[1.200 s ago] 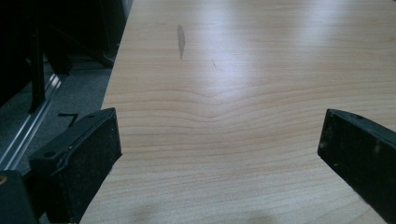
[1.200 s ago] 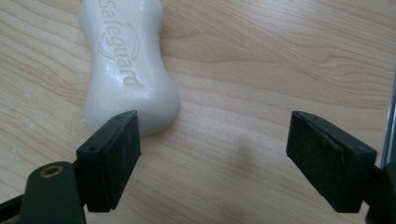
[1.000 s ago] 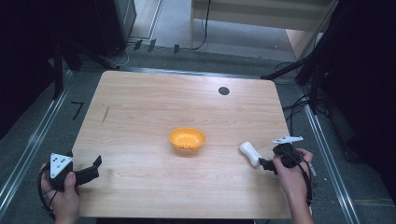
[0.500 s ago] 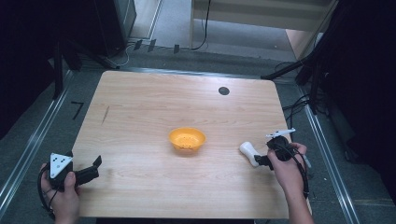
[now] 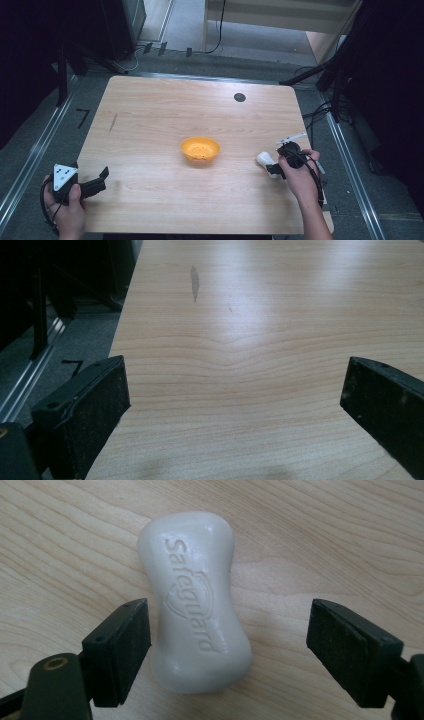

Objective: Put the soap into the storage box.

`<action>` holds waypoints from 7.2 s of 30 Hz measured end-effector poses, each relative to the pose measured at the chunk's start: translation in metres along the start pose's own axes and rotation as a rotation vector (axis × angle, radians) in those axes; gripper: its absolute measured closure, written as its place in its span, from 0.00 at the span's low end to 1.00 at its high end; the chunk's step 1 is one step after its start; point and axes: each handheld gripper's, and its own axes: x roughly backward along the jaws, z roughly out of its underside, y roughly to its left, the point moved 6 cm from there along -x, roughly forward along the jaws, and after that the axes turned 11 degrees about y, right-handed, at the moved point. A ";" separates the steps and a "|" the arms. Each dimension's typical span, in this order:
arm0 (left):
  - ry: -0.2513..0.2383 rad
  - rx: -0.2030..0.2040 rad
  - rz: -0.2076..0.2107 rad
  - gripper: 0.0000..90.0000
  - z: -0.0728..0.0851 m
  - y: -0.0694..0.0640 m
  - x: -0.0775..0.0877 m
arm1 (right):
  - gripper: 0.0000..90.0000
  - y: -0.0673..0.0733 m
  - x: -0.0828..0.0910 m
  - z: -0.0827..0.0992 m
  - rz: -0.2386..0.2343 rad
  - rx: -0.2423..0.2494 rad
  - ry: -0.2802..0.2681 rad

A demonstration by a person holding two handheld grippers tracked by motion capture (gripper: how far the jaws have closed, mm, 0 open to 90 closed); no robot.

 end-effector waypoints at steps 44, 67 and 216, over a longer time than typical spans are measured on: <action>0.003 0.001 0.001 0.00 0.000 0.000 0.000 | 0.53 0.011 -0.022 -0.009 -0.030 0.019 0.080; 0.003 0.002 0.004 0.00 0.000 0.001 0.000 | 0.56 0.019 -0.012 -0.015 -0.049 0.115 0.019; -0.004 0.020 0.014 0.00 -0.001 0.002 0.000 | 0.38 0.156 0.016 -0.136 -0.214 0.735 -0.117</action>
